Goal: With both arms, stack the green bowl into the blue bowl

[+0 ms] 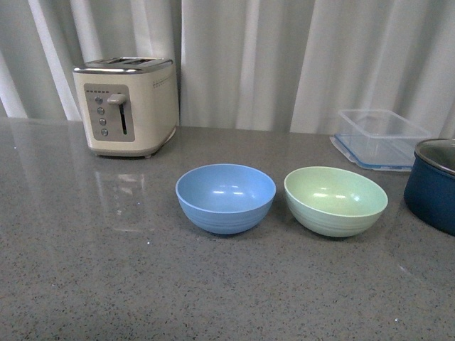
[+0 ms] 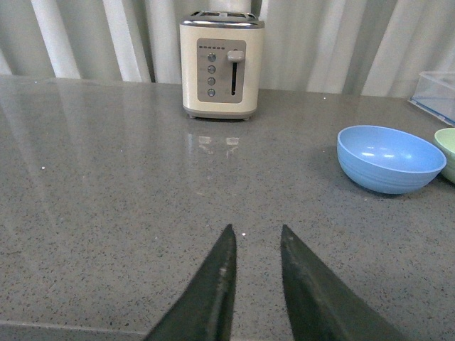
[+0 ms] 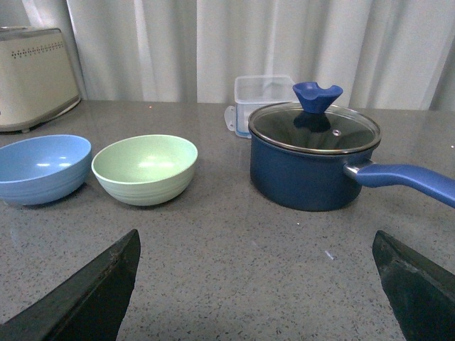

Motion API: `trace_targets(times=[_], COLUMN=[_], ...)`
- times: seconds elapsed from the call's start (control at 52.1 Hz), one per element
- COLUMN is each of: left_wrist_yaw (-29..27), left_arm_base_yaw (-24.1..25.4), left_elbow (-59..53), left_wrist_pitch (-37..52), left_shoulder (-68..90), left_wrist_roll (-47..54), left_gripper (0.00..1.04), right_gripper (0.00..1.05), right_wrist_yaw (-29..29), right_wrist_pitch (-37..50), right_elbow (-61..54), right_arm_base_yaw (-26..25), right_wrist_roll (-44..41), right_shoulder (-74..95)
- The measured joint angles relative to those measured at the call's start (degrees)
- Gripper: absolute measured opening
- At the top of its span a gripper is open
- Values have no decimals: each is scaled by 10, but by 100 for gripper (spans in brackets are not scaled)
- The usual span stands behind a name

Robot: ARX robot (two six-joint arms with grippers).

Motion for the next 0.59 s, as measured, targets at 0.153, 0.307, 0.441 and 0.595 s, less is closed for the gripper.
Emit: trace_targets(times=[0.153,0.307,0.441,0.595], left_wrist_yaw=[0,0,0,0], left_arm_base_yaw=[0,0,0,0], left_elbow=[0,0,0,0], left_wrist_pitch=[0,0,0,0], left_shoulder=[0,0,0,0], left_wrist_roll=[0,0,0,2], left_gripper=[49,78,100,98], right_gripper=[95,95,95,95], right_wrist_yaw=[0,0,-9,-50], right_wrist_pitch=[0,0,-4,-74], right_elbow=[0,0,1,67], right_arm_base_yaw=[0,0,-2,55], right_wrist_roll=[0,0,-6,-80], right_shoulder=[0,0,2,83])
